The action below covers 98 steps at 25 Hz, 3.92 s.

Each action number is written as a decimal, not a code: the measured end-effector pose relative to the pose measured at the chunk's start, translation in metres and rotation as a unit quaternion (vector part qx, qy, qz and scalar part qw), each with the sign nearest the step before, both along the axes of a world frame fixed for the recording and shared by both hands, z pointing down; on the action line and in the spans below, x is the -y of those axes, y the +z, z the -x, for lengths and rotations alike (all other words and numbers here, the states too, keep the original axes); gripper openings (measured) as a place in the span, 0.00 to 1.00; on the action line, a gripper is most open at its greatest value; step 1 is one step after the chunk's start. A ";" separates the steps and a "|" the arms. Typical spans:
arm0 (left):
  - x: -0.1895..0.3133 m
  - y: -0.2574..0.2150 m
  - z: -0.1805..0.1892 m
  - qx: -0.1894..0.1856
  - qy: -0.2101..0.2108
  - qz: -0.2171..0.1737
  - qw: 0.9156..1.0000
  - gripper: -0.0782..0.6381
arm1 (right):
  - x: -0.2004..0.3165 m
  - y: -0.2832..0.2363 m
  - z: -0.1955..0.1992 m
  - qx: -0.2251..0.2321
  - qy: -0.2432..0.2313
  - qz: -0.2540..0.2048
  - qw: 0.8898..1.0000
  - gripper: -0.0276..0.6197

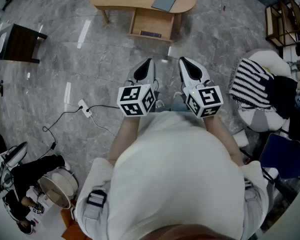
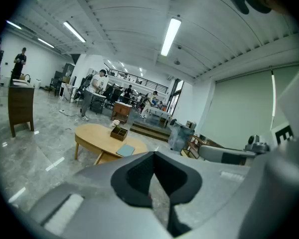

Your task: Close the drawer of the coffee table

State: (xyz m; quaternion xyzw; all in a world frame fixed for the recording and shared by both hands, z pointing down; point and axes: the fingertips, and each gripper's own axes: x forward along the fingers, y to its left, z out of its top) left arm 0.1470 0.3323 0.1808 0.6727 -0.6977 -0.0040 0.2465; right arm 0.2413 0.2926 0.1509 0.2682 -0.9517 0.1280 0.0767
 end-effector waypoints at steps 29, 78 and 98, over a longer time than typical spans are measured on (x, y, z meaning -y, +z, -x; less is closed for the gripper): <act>-0.052 0.016 0.073 -0.035 -0.059 0.001 0.998 0.11 | -0.040 0.008 0.052 0.011 -0.030 0.028 0.999 0.04; 0.232 0.069 0.277 -0.035 -0.052 0.081 0.995 0.11 | 0.265 0.075 0.192 -0.002 0.044 0.099 0.994 0.04; 0.289 0.272 0.335 -0.031 0.030 0.215 0.976 0.11 | 0.327 0.253 0.173 -0.091 0.152 0.165 0.970 0.04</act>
